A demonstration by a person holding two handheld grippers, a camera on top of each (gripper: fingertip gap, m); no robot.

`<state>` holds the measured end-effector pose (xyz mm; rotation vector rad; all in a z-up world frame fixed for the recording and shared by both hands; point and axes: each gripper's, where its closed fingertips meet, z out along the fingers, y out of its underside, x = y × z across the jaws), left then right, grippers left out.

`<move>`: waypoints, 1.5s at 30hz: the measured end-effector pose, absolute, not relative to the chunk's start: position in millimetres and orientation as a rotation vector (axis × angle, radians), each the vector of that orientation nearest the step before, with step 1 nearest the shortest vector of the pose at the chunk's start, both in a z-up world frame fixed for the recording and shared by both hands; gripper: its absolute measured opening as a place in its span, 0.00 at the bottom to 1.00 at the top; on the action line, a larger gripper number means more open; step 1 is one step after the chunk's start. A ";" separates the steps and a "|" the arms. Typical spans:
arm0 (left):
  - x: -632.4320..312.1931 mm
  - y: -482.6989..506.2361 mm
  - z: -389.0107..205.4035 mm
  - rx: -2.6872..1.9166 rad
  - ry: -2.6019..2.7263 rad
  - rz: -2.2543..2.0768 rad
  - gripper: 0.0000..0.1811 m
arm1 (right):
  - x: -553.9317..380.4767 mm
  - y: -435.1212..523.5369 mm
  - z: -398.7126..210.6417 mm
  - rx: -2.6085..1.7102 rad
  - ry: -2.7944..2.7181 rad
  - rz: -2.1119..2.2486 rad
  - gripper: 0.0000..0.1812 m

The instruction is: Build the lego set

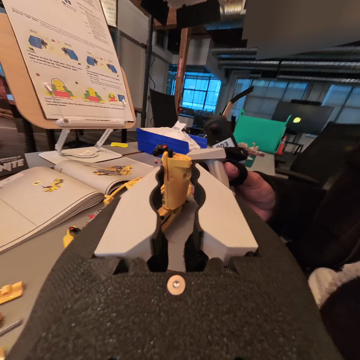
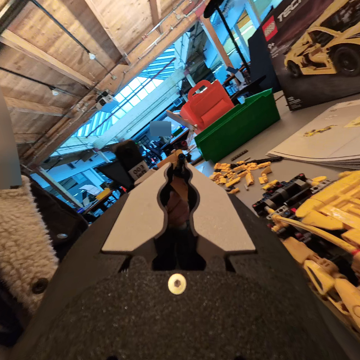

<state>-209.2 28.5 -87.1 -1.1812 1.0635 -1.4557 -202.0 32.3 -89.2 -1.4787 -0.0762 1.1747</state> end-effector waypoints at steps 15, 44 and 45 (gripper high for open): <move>-215.9 24.8 -78.4 -1.189 0.983 -1.772 0.15 | -208.3 21.9 -84.4 -1.470 -0.181 1.289 0.03; -218.0 42.4 -102.6 -1.260 1.122 -1.487 0.15 | -158.7 8.4 -172.9 -2.213 -0.480 0.684 0.03; -218.4 41.9 -100.5 -1.254 1.109 -1.519 0.15 | -154.5 3.6 -179.4 -2.263 -0.506 0.645 0.03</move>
